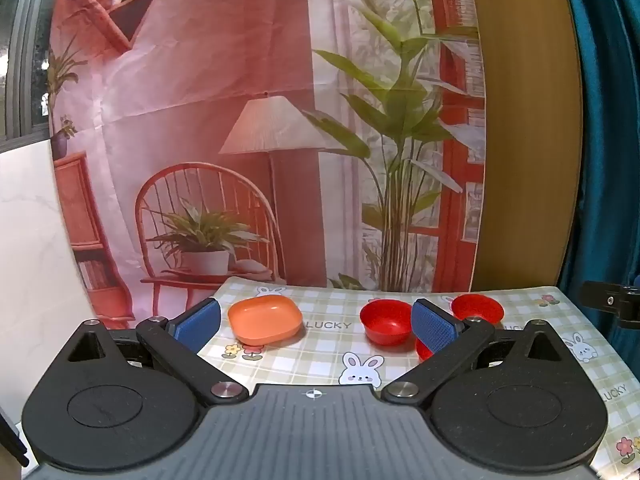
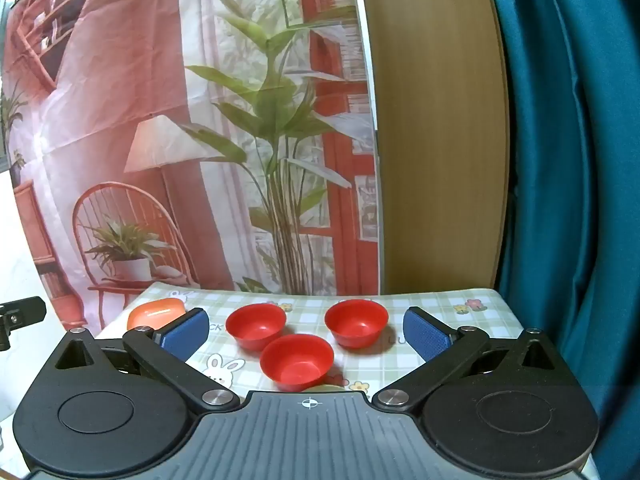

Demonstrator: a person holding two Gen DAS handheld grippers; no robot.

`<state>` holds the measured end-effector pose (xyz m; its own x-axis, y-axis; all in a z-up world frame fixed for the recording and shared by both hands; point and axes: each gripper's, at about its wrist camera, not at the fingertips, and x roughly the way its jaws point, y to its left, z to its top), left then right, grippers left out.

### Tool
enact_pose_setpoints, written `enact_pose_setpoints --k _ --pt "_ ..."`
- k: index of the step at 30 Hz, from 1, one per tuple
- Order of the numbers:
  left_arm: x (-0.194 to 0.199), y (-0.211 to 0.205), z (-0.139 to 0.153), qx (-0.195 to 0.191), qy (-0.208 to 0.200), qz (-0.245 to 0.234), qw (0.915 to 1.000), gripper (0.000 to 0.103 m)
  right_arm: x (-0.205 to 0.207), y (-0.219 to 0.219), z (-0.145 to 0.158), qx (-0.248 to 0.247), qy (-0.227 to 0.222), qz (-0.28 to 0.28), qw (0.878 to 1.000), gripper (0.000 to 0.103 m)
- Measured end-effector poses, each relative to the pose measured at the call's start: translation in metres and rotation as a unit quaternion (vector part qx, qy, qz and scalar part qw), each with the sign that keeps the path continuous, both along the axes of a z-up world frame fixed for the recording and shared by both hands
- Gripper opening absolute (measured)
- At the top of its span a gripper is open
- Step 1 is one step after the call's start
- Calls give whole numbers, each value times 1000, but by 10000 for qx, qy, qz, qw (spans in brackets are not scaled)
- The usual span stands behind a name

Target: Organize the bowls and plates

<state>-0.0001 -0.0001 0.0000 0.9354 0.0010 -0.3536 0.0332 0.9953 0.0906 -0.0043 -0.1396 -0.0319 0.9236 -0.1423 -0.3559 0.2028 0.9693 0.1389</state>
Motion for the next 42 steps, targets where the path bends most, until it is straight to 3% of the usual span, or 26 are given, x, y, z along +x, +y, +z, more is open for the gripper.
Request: enact_pose_setpoints --k 42 --pt "3 10 1 -49 12 14 10000 102 0 1 1 4 28 -1 10000 103"
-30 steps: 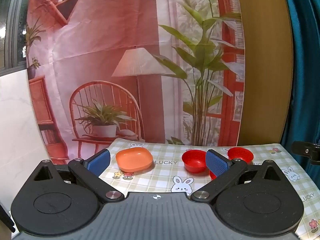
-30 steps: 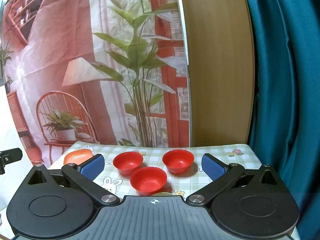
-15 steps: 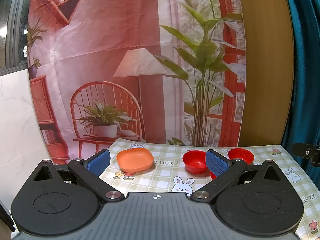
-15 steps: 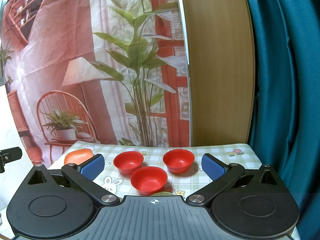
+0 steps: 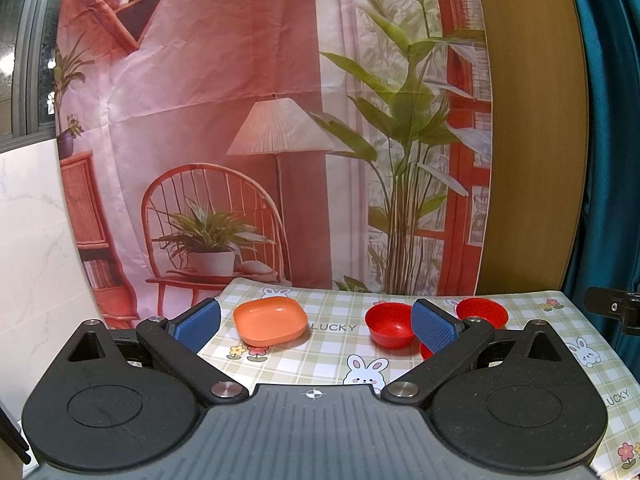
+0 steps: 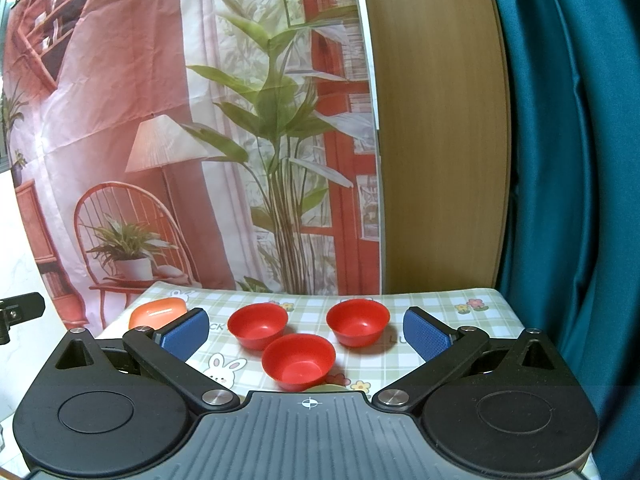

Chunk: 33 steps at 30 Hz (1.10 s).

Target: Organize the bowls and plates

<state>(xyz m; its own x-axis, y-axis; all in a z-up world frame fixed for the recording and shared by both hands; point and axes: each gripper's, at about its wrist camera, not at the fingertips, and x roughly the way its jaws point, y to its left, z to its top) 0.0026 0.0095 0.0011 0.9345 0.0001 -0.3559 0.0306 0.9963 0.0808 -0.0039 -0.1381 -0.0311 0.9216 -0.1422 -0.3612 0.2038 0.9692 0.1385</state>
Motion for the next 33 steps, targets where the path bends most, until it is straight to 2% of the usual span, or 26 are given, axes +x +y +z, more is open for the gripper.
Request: enact_pose_setpoints --k 33 --pt "-2 1 1 -26 5 17 10000 102 -1 1 0 -3 6 2 10000 103"
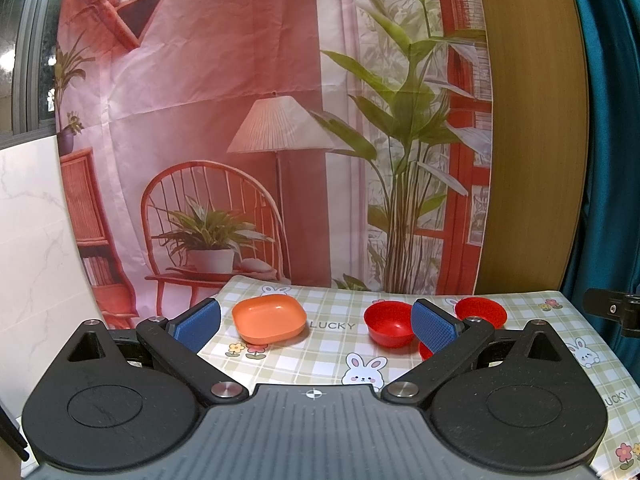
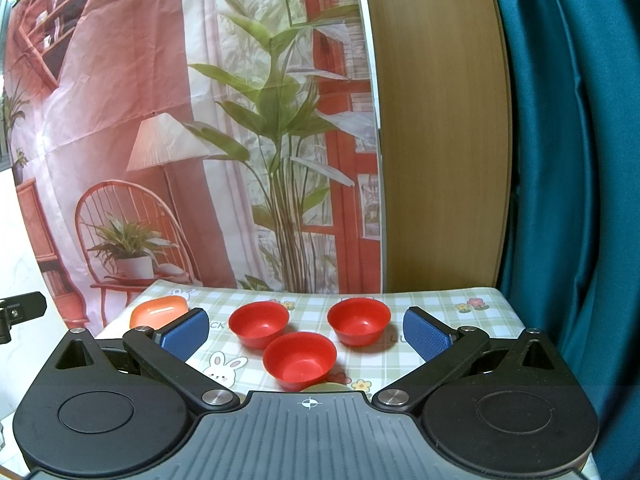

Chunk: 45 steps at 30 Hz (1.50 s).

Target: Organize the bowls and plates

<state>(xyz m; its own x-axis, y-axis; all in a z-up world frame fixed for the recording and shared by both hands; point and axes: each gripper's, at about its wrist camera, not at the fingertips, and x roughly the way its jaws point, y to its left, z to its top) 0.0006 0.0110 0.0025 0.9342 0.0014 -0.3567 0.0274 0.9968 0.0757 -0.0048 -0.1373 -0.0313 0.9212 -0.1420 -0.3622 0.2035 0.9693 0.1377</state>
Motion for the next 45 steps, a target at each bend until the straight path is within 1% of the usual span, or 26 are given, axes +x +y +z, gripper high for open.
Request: enact_pose_setpoints --k 16,18,19,23,24,27,29,32,36,39,41,45 --pt "0 0 -4 -46 33 -5 10000 102 3 -2 0 37 9 18 10000 103" --pt "0 0 -5 -74 63 17 10000 102 4 -3 4 59 1 10 10000 103" --pt "2 0 -6 -89 121 62 9999 103 2 -2 1 73 -12 3 10000 103" --pt "12 1 -4 -90 245 152 9995 103 3 -4 4 133 -149 -61 9998 103" --pt "14 1 -2 -59 220 187 9996 103 3 -6 5 156 -217 -88 9996 103" --pt "19 6 2 101 -19 297 9995 103 9 -12 6 178 -490 -160 9985 103" --pt "29 10 4 143 -19 275 9995 103 14 -14 6 87 -664 -151 9976 103" --pt "48 19 6 102 70 201 9997 102 28 -15 10 11 -773 -171 9969 103" --pt "74 32 6 101 123 139 9998 102 49 -18 7 379 -859 -29 9956 103" --pt "91 46 5 44 131 53 9999 102 66 -13 5 629 -1187 19 9909 103" --pt "105 57 4 44 160 32 9999 102 81 -6 5 623 -1113 101 9918 103" --pt "134 79 1 231 222 145 9994 102 116 10 6 692 -833 344 9935 103"
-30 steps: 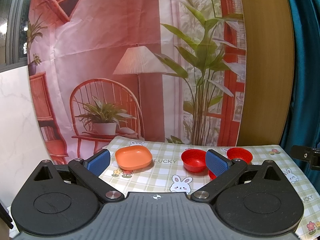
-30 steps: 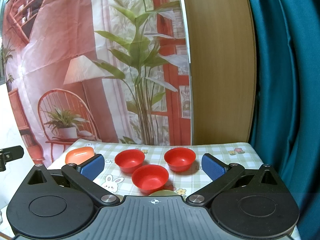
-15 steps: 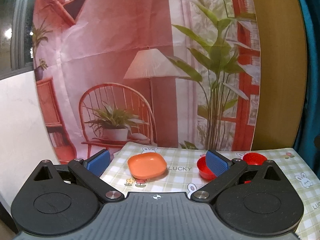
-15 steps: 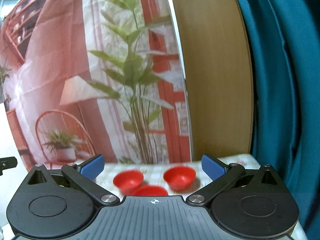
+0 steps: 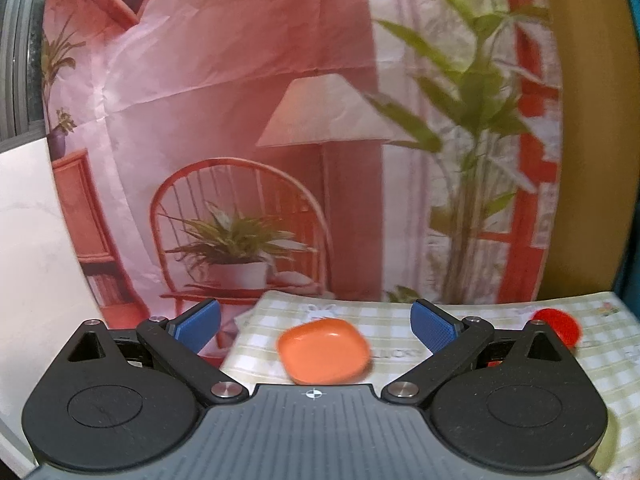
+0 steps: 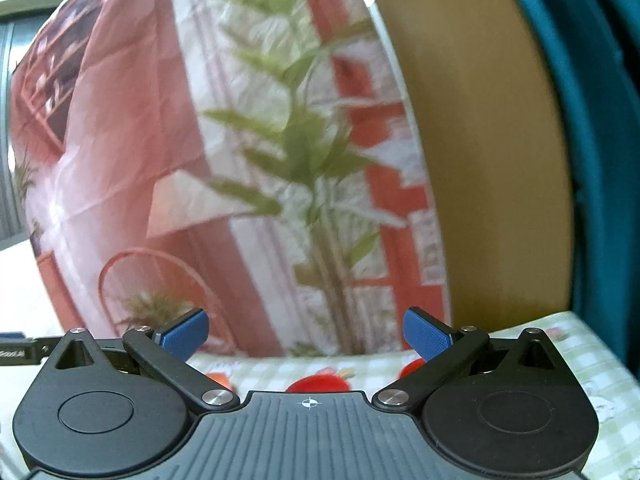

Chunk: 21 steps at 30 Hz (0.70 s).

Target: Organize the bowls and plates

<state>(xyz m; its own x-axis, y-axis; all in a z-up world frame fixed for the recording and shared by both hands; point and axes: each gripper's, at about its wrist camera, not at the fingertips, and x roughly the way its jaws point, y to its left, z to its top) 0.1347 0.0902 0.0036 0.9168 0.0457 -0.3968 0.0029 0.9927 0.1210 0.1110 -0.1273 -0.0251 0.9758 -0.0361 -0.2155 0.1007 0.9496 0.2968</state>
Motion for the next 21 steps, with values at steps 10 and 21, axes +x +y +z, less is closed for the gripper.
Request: enact_pose_setpoints --k 10,21 --pt "62 76 18 346 -234 329 9986 97 97 67 3 -312 606 504 9964 103" --pt "143 139 -34 -279 255 184 9991 68 227 144 -44 -701 1295 948 9845 95"
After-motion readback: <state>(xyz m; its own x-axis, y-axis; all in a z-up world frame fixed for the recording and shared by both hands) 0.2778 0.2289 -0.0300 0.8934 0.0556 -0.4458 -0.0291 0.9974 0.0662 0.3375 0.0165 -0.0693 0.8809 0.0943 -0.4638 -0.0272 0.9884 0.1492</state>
